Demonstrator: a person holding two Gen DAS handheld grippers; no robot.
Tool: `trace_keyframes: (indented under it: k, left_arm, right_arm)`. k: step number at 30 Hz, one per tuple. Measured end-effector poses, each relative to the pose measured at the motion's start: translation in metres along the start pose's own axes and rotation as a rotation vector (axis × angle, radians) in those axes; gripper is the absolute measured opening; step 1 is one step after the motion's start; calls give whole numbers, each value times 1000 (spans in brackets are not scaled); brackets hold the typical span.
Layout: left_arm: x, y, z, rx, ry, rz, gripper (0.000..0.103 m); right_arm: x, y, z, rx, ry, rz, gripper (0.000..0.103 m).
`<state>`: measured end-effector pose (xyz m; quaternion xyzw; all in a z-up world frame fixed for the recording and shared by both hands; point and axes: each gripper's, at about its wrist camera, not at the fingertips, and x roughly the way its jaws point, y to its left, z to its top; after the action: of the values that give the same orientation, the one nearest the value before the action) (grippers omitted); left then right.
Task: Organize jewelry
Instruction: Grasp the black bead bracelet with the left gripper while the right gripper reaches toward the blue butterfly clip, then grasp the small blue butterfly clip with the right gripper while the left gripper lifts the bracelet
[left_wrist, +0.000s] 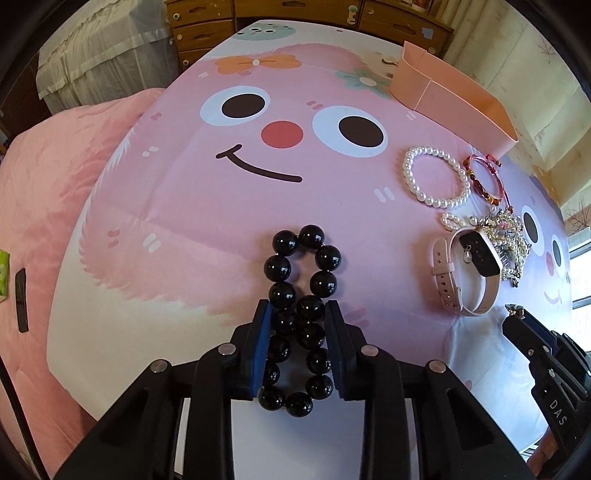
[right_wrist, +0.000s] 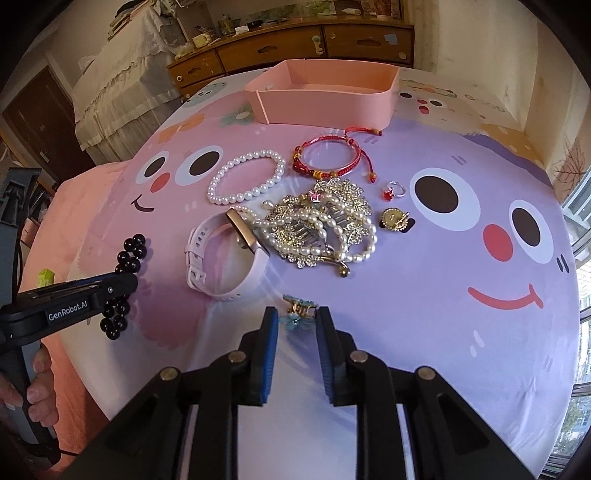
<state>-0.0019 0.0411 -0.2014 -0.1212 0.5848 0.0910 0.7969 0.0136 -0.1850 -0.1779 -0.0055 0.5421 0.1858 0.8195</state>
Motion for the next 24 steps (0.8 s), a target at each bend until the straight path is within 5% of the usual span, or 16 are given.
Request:
trace_keyframes:
  k: [4,6,7,20,24]
  left_arm:
    - [-3,3,7,-29,-16,-16,24]
    - [-12,0,10,-16,-55,-14,2]
    - [-14,-2,14,-3,-52,-13,0]
    - [1,4,23,-50,32,16,1]
    - [10,7,25,-54,74,31,16]
  right_arm:
    - [-3,-1,4,-2,-12,9,21]
    - [-5,-2,5,-6,-17,10,21]
    - [-6,-2,6,-6,-21,11,21]
    - [-12,-10,13,-5,-41,13,21]
    - [-11,-14,13,10,-35,11,21]
